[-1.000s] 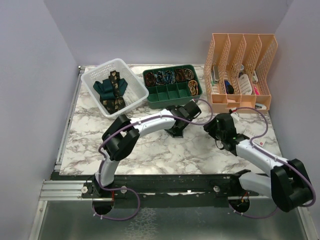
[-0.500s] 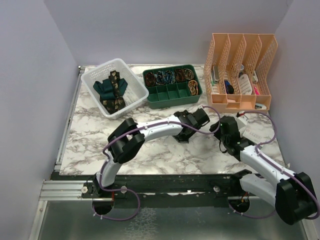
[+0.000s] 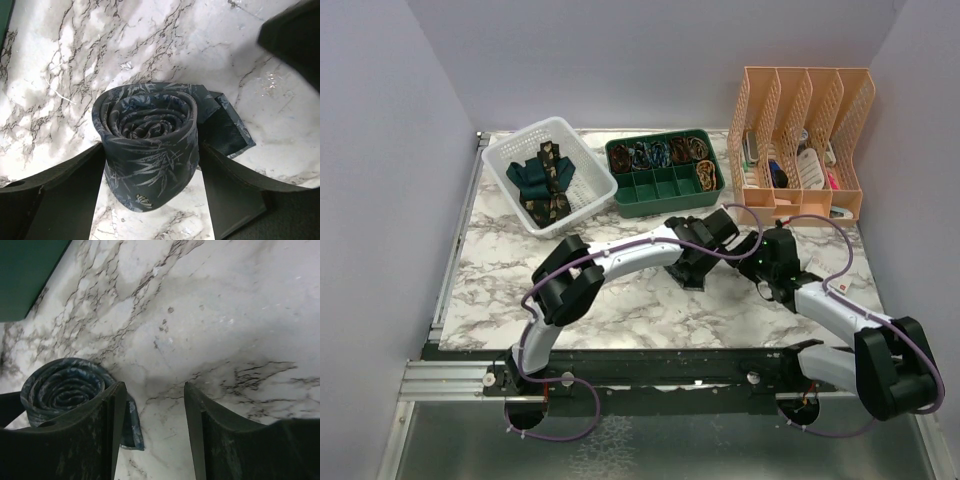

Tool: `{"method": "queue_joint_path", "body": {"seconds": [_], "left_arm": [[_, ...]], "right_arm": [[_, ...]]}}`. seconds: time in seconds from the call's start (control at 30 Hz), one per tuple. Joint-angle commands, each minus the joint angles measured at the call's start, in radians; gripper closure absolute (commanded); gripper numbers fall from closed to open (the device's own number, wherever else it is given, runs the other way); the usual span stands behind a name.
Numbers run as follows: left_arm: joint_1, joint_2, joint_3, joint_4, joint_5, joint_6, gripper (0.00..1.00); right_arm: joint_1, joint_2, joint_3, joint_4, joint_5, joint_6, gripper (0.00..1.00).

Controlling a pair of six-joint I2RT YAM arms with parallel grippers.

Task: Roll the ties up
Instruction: Roll the tie at the center of the board.

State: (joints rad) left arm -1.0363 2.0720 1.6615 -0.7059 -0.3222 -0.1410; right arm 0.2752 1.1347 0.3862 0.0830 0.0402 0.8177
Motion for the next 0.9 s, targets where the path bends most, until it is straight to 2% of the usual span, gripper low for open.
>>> {"method": "queue_joint_path", "body": {"seconds": [0.0, 0.17, 0.37, 0.5, 0.73, 0.87], "left_arm": [[0.041, -0.101, -0.011, 0.035, 0.092, -0.038, 0.24], [0.097, -0.192, -0.096, 0.131, 0.18, -0.077, 0.22], [0.185, -0.265, -0.182, 0.187, 0.235, -0.128, 0.19], [0.256, -0.3, -0.258, 0.221, 0.279, -0.132, 0.19], [0.373, -0.347, -0.408, 0.386, 0.506, -0.161, 0.15], [0.406, -0.314, -0.421, 0.426, 0.58, -0.151, 0.15]], "right_arm": [[-0.023, 0.041, 0.024, 0.107, -0.238, -0.046, 0.43], [-0.039, 0.063, 0.072, 0.133, -0.375, -0.11, 0.29], [-0.041, 0.14, 0.176, 0.055, -0.513, -0.153, 0.26], [-0.031, 0.19, 0.221, 0.062, -0.589, -0.15, 0.22], [0.06, 0.22, 0.376, -0.216, -0.384, -0.211, 0.21], [0.111, 0.246, 0.411, -0.248, -0.325, -0.195, 0.24]]}}
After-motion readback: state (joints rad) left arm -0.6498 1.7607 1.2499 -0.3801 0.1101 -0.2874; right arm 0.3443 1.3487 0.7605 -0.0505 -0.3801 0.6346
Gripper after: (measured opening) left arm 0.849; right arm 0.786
